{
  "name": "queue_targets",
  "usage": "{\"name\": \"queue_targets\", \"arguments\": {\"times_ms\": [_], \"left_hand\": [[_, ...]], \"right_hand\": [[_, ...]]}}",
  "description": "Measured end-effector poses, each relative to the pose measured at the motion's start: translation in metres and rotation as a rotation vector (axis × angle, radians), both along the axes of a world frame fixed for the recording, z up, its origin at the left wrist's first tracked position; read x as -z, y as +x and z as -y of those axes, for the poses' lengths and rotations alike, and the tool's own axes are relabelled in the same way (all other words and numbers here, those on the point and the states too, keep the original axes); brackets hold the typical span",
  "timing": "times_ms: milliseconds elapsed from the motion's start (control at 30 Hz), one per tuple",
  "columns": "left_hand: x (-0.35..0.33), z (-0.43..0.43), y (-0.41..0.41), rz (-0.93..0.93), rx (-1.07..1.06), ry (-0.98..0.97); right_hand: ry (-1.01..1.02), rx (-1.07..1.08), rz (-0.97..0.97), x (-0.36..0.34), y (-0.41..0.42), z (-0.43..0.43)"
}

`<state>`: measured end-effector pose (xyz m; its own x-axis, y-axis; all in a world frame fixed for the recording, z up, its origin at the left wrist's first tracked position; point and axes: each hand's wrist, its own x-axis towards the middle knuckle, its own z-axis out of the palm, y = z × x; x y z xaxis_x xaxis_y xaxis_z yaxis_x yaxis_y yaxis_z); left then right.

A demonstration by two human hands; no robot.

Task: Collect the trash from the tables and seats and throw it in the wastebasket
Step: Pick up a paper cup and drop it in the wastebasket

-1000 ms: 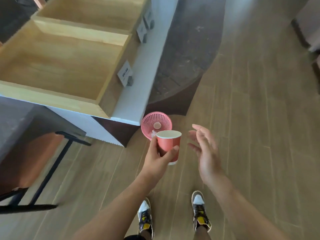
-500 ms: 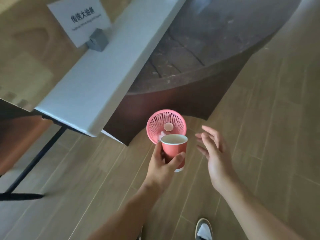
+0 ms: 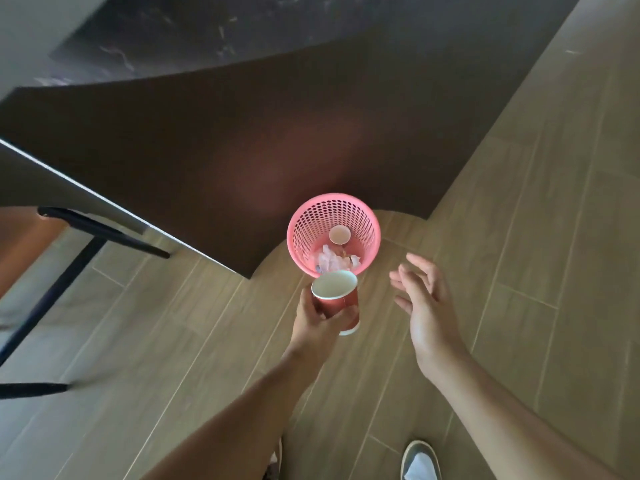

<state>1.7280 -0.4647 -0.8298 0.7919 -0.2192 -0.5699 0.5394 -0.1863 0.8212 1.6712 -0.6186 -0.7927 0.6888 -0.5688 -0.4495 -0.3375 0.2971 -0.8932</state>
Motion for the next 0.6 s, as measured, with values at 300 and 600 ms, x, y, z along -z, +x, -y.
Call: {"name": "queue_targets", "arguments": {"times_ms": [300,600], "left_hand": [[-0.009,0.045,0.122,0.182,0.02,0.189],[0.036,-0.005,0.066,0.083,0.075,0.462]], "right_hand": [[-0.073,-0.021,0.049,-0.014,0.021,0.018],[-0.113,-0.057,0.043,-0.011,0.013,0.019]]}}
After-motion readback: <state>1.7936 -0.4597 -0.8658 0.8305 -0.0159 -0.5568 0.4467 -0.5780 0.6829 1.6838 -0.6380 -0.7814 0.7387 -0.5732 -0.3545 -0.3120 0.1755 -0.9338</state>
